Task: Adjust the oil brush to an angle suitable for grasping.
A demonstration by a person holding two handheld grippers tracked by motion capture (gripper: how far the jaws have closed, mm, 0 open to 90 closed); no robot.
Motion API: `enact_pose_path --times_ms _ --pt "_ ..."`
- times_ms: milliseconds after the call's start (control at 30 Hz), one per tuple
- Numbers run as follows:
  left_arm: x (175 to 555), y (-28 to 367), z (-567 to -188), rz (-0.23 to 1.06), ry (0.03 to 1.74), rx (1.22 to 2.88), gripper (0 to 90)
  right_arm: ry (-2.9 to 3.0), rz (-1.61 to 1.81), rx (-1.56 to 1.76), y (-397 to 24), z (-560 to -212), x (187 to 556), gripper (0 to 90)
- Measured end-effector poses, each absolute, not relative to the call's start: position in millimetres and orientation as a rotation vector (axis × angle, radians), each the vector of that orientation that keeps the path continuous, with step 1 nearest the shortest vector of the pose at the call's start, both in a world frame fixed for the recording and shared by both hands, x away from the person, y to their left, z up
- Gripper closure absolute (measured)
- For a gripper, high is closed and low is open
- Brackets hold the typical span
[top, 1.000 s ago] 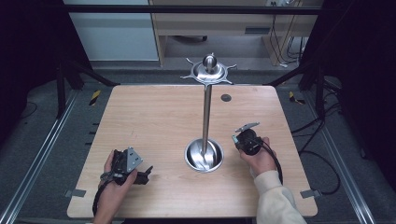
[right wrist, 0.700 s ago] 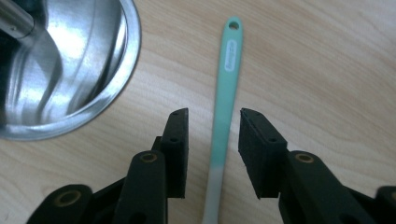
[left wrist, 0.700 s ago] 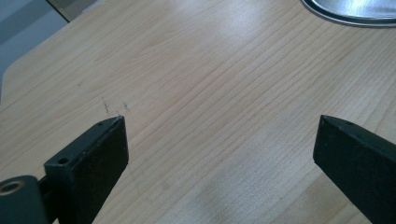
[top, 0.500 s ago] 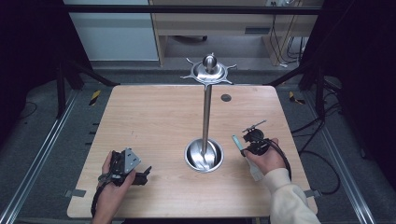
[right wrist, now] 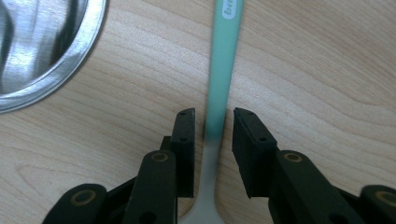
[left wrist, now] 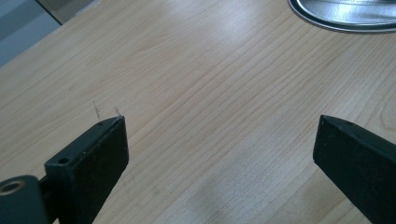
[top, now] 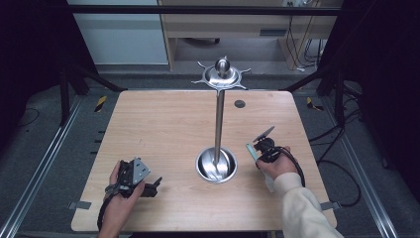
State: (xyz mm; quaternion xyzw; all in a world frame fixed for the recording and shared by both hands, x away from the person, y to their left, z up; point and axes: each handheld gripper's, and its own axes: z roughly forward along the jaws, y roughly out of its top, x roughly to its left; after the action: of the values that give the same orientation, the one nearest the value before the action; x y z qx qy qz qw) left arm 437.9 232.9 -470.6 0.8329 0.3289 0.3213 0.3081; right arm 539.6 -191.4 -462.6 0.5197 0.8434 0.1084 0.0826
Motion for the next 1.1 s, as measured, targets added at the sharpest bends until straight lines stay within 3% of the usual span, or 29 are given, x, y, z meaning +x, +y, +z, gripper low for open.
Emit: enact_pose_path --times_ms 500,1100 --pt "437.6 233.1 -469.9 0.852 0.864 2.208 3.1 2.547 0.288 1.581 -191.8 -466.1 544.0 79.9" --pt "438.0 233.7 -469.8 0.850 0.866 2.203 3.1 2.527 0.319 1.650 -198.6 -466.4 546.3 82.2"
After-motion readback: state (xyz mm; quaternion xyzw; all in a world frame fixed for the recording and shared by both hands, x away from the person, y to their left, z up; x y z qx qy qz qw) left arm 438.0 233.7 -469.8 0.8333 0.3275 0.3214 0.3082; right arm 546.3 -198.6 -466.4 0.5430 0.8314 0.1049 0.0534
